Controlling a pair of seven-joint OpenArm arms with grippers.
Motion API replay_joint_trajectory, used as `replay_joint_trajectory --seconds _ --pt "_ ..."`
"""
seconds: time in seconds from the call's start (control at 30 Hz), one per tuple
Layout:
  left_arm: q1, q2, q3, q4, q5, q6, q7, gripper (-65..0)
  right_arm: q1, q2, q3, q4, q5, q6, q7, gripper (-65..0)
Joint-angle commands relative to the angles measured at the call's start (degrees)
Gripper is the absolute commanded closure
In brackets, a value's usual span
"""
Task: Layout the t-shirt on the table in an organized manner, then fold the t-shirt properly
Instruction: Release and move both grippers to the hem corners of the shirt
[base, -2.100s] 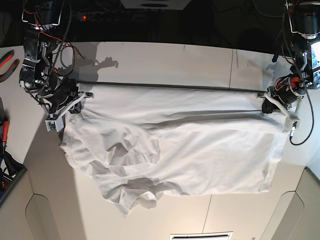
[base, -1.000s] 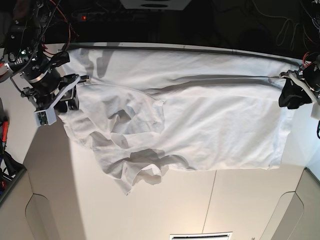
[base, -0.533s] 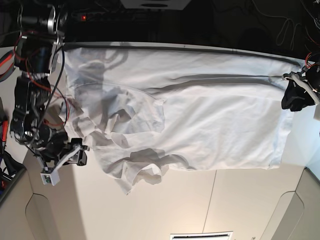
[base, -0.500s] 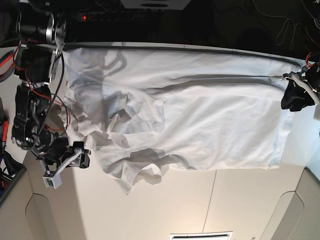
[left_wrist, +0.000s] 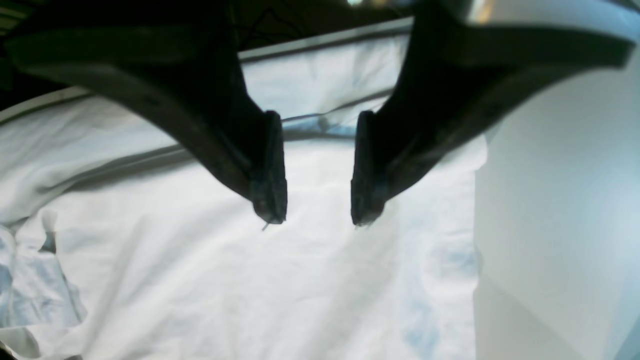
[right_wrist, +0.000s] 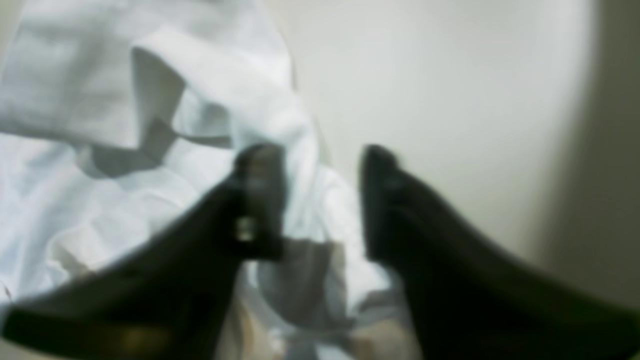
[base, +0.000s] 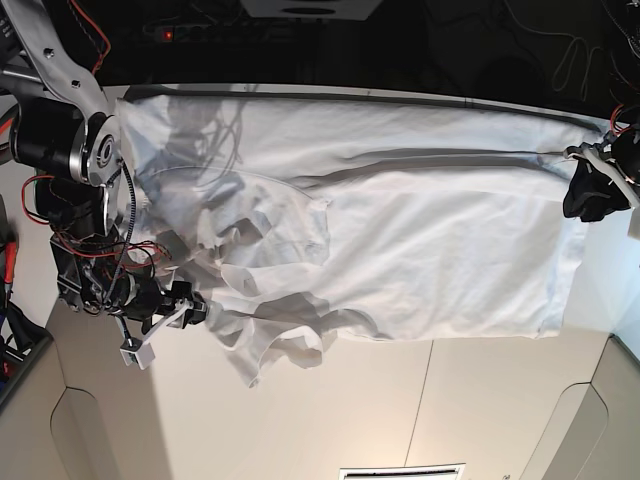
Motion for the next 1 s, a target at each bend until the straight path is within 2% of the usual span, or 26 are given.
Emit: replay_joint_trajectory --seconds 0.0,0.03,0.1,0.17,0.23,0.3,0.4,0.6,0.67,0.73,0.8,0.97 --pt "-0.3 -1.0 -0.4 0.9 -0.8 -0.2 -1.2 -25.2 0.7 0.4 0.0 0.4 -1.5 0.0 -0.5 -9.7" --pt "-0.3 -1.0 -0.4 0.9 -0.8 -0.2 -1.6 -25.2 0.4 0.5 0.0 0.5 -1.7 -0.9 -0.2 0.0" --pt "-0.8 -1.0 -0.4 0.7 -0.8 -0.1 -2.6 -25.2 -0.1 0.7 0.0 0.5 -1.7 -2.6 1.0 0.0" --pt "-2.8 -1.0 -0.4 -0.2 -0.5 1.7 -3.0 -25.2 -0.4 0.8 0.0 0.7 -1.7 -2.9 3.0 0.0" --pt "-6.8 -1.0 -0.4 -3.4 0.6 3.6 -3.3 -25.2 -0.5 0.8 0.0 0.7 -1.7 -2.9 3.6 0.0" --pt "-12.3 -1.0 -0.4 -9.0 1.0 4.0 -3.3 -25.2 -0.5 0.8 0.0 0.7 -1.7 -2.8 3.6 0.0" --pt "-21.9 -1.9 0.0 -21.6 0.9 3.9 -3.7 -25.2 -0.5 0.8 0.0 0.8 -1.7 -2.8 3.7 0.0" --pt "-43.3 -7.4 5.3 -53.4 1.3 3.9 -10.1 -26.4 -0.5 0.8 0.0 0.8 -1.3 -2.8 3.7 0.0" --pt "-49.4 -9.0 8.0 -62.3 3.7 3.9 -13.9 -30.9 -0.5 0.8 0.0 0.8 -0.1 -2.8 3.7 0.0" --pt "-54.4 -10.1 11.3 -69.3 8.5 4.2 -17.2 -31.9 -0.5 0.8 0.0 0.8 1.0 -2.8 3.7 0.0" --pt "-57.4 -10.4 14.3 -73.6 11.5 6.6 -19.1 -31.9 -0.5 0.8 0.0 0.8 1.1 -2.6 3.7 0.0" --pt "-57.9 -10.1 18.6 -76.7 12.4 13.2 -23.3 -31.9 -0.5 0.8 0.0 0.8 1.1 -2.6 3.7 0.0"
